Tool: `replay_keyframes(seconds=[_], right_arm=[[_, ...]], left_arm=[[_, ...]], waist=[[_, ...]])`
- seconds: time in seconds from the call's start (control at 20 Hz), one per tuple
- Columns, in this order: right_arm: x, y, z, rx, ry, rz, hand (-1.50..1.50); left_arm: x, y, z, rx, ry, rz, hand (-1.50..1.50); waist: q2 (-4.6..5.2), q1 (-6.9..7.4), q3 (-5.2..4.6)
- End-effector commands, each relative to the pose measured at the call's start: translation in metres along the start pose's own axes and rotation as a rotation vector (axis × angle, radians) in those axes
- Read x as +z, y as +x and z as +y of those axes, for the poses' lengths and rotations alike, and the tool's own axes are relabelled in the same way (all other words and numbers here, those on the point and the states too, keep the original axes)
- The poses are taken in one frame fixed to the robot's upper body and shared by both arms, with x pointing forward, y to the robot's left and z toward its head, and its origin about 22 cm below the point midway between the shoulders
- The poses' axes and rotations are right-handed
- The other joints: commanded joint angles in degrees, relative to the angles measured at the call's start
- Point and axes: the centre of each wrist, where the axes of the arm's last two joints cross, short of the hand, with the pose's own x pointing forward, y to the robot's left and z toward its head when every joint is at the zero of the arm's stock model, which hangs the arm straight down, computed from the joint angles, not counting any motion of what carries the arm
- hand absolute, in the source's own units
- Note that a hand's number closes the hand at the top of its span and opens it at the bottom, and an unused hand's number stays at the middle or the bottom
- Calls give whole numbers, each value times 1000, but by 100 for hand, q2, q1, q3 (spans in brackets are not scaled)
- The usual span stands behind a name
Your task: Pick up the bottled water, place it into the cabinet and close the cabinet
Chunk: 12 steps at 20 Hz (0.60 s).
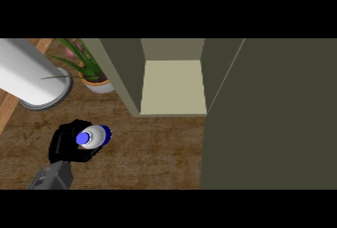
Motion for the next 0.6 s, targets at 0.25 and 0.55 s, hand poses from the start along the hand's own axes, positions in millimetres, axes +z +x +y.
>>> replay_keyframes(seconds=[0.25, 0.55], right_arm=[[-12, 40, 27, -34, 7, -96, -150], [-10, 38, 10, -25, 10, -96, -150]], left_arm=[[-38, 19, -52, 2, -130, -43, 150], [-44, 21, -119, 2, -184, -19, 150]], waist=[[-26, 92, 10], [-26, 94, 11]])
